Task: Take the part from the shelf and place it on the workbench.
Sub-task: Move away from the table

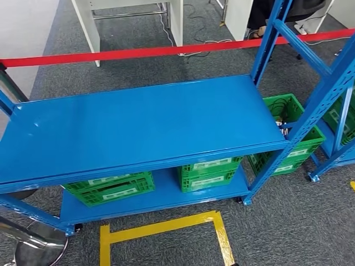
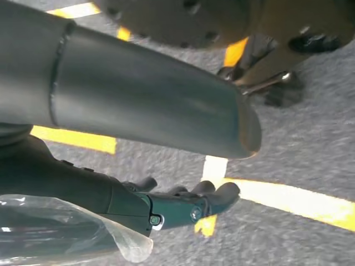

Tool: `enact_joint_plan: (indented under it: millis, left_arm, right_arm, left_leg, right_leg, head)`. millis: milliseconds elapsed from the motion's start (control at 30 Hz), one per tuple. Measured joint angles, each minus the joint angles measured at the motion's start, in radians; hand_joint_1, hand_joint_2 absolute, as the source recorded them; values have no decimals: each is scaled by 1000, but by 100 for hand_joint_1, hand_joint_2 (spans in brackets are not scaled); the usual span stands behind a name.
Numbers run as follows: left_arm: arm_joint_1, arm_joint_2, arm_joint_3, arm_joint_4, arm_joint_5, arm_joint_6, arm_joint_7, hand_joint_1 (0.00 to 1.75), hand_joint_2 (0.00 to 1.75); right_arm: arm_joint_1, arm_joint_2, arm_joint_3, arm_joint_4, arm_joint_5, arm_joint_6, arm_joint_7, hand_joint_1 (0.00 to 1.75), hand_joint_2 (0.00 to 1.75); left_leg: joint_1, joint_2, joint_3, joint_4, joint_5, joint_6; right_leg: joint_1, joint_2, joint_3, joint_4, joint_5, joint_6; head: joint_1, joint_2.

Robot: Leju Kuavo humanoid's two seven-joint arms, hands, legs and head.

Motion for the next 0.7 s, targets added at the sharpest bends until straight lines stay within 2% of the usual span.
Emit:
enact_joint_plan:
  millis: [67,133,200,233,267,300,333,367,433,467,500,567,600,633,700]
  left_arm:
    - [3,1,0,0,0,0,0,0,0]
    - [3,1,0,0,1,1,0,0,0]
    - [0,1,0,0,1,2,0,0,0]
    - [-1,1,0,0,2,2,0,0,0]
    - [0,2,0,0,2,2,0,0,0]
    - [1,2,0,0,2,2,0,0,0]
    - [3,2,0,0,2,2,0,0,0]
    - [4,3,0,0,2,2,0,0,0]
    - [3,4,0,0,2,2,0,0,0]
    - [1,4,0,0,2,2,0,0,0]
    - [0,4,0,0,2,2,0,0,0]
    - [2,4,0,0,2,2,0,0,0]
    - [3,4,0,0,2,3,0,0,0]
    - [4,3,0,0,2,4,0,0,0]
    - [3,2,0,0,1,9,0,0,87]
  right_arm:
    - [-1,0,0,0,-1,0,0,0,0]
    - [-1,1,0,0,-1,0,0,0,0]
    - [1,1,0,0,-1,0,0,0,0]
    - [2,1,0,0,-1,0,-1,0,0]
    - [3,1,0,0,-1,0,-1,0,0]
    - [3,1,0,0,-1,-1,-2,0,0]
    - [3,1,0,0,-1,-2,-3,0,0]
    - [2,1,0,0,-1,-3,-3,0,0]
    - [1,1,0,0,-1,-8,-3,0,0]
    - [0,1,0,0,-1,-10,-3,0,0]
    - [0,1,0,0,-1,-12,-3,0,0]
    - [-3,1,0,0,-1,-14,-2,0,0]
    - [-6,1,0,0,-1,-15,-1,0,0]
    - [-7,1,0,0,-1,-17,1,0,0]
    - [-8,1,-1,0,-9,-20,14,0,0]
  left_leg:
    - [3,-11,-3,0,0,-10]
    - [1,29,-20,40,-25,-20]
    - [1,89,-79,157,-80,-30]
    - [3,102,-113,221,-103,-34]
    - [5,110,-139,268,-112,-36]
    - [7,113,-147,278,-102,-37]
    - [8,116,-133,247,-73,-36]
    - [7,127,-104,186,-33,-34]
    - [-2,176,-42,58,14,-23]
    - [-7,195,-25,22,19,-16]
    - [-11,204,-19,9,13,-10]
    - [-10,184,-19,1,13,1]
    - [-7,174,-16,-4,15,8]
    - [-4,164,-13,-9,18,15]
    - [-1,148,-11,-14,21,24]
  right_leg:
    - [0,-20,7,-5,2,-9]
    - [-3,-46,16,-11,1,-22]
    - [-2,-78,23,-14,-5,-31]
    - [-1,-95,25,-14,-8,-33]
    - [0,-111,28,-14,-11,-34]
    - [0,-125,32,-14,-15,-34]
    - [0,-138,37,-14,-18,-32]
    - [0,-149,43,-14,-22,-30]
    - [3,-171,49,-14,-33,-19]
    - [6,-181,52,-15,-38,-14]
    - [9,-193,54,-18,-42,-8]
    - [10,-211,70,-25,-47,1]
    - [9,-199,74,-22,-54,6]
    - [8,-174,68,-1,-70,9]
    - [7,-109,12,109,-126,13]
  head:
    - [0,0]
    - [-8,0]
    - [-16,0]
    - [-17,0]
    - [-17,0]
    - [-17,0]
    - [-18,0]
    - [-18,0]
    - [-18,0]
    - [-18,0]
    - [-17,0]
    - [-16,0]
    - [-13,0]
    - [-10,0]
    - [0,0]
